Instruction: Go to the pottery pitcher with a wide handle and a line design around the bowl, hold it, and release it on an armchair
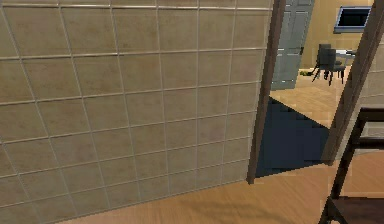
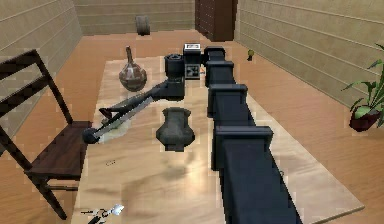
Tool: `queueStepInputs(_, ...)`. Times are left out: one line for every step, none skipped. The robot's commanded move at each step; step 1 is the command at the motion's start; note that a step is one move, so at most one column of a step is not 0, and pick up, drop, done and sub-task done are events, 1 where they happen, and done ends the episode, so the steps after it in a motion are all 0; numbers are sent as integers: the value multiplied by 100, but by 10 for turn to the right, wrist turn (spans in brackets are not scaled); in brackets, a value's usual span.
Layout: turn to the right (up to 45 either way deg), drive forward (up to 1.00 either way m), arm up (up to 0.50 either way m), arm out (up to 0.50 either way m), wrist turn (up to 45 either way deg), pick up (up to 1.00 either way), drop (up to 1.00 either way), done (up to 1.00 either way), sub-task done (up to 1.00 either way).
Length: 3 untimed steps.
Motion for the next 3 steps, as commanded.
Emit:
queueStepInputs(0, 0, 0, 0, 450, 0, 0, 0, 0)
queueStepInputs(0, 0, 0, 0, 360, 0, 0, 0, 0)
queueStepInputs(0, 0, -26, 0, 0, 0, 0, 0, 0)
